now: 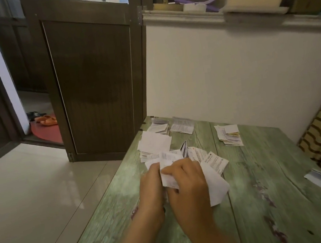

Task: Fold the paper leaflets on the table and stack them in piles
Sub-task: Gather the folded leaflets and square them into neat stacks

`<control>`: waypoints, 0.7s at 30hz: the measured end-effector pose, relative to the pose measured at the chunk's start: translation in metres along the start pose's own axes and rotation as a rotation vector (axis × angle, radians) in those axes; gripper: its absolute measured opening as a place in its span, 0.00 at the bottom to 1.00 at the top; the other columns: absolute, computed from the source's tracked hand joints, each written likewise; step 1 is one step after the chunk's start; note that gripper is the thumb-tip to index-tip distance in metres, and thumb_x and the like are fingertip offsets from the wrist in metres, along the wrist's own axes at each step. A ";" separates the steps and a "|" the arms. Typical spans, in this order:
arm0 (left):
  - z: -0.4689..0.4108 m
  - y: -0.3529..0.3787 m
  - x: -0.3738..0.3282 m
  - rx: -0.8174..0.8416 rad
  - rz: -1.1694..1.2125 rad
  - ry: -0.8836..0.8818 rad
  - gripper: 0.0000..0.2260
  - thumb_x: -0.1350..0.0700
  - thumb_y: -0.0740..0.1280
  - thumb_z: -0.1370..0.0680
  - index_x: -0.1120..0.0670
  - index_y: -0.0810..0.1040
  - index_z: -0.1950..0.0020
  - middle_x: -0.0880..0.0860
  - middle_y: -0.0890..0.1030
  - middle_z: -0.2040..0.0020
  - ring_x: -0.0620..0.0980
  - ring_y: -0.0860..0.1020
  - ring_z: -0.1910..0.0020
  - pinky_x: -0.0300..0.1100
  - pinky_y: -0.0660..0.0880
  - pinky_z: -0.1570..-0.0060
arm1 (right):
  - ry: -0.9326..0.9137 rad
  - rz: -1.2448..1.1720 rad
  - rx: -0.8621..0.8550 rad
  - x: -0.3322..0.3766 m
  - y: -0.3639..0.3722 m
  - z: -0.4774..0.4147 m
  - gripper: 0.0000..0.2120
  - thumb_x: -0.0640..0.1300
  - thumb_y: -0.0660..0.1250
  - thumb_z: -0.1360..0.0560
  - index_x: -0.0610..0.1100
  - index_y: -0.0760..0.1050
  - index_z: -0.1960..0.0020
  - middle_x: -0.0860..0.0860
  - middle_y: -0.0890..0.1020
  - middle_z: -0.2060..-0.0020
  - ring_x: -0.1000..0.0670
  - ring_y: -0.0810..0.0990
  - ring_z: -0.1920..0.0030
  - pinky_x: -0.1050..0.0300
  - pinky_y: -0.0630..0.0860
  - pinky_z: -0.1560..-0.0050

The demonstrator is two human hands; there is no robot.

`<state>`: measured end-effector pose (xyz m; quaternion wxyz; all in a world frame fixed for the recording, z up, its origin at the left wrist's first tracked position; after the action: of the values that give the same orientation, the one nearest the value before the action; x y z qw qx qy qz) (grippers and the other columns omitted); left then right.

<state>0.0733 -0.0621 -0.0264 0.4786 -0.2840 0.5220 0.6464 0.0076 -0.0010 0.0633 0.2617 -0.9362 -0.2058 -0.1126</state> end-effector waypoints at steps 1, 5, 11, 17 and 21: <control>0.003 0.008 0.001 0.072 0.132 -0.040 0.15 0.50 0.54 0.18 0.57 0.76 0.54 0.55 0.81 0.64 0.50 0.77 0.65 0.37 0.74 0.71 | -0.016 0.001 0.038 0.001 0.005 0.002 0.15 0.47 0.58 0.31 0.42 0.82 0.58 0.48 0.83 0.61 0.54 0.72 0.55 0.64 0.69 0.53; -0.001 0.008 0.006 0.130 0.206 -0.083 0.20 0.42 0.62 0.25 0.57 0.79 0.49 0.57 0.84 0.55 0.55 0.83 0.57 0.43 0.80 0.62 | -0.057 -0.088 0.191 0.000 0.016 0.013 0.15 0.46 0.60 0.28 0.43 0.82 0.50 0.51 0.83 0.53 0.54 0.77 0.49 0.64 0.70 0.45; -0.010 -0.021 0.019 -0.072 0.143 -0.160 0.11 0.60 0.67 0.24 0.61 0.77 0.43 0.61 0.83 0.52 0.56 0.82 0.60 0.42 0.79 0.73 | 0.267 -0.262 0.058 -0.056 -0.020 0.020 0.11 0.40 0.62 0.28 0.48 0.77 0.48 0.57 0.79 0.48 0.57 0.75 0.43 0.58 0.70 0.37; -0.007 -0.013 0.020 -0.016 0.197 -0.203 0.05 0.60 0.66 0.24 0.60 0.78 0.50 0.59 0.84 0.58 0.55 0.83 0.65 0.44 0.80 0.71 | 0.925 0.051 0.313 -0.169 -0.011 0.058 0.14 0.48 0.75 0.33 0.42 0.77 0.52 0.46 0.79 0.51 0.45 0.76 0.51 0.49 0.77 0.53; -0.008 -0.010 0.019 0.024 0.179 -0.205 0.08 0.60 0.68 0.25 0.61 0.78 0.47 0.61 0.84 0.54 0.59 0.83 0.58 0.48 0.80 0.63 | 0.931 -0.200 0.205 -0.167 -0.013 0.056 0.05 0.40 0.65 0.25 0.41 0.70 0.58 0.47 0.75 0.61 0.50 0.75 0.63 0.59 0.70 0.67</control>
<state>0.0742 -0.0638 -0.0493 0.4730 -0.1630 0.5016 0.7058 -0.1409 -0.0152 -0.0314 0.4047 -0.7314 -0.1658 -0.5232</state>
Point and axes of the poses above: each hand's wrist, its own z-axis away from the middle knuckle, its own y-axis out of the palm, x = y × z, the point moved 10 cm from there along -z, towards the middle knuckle
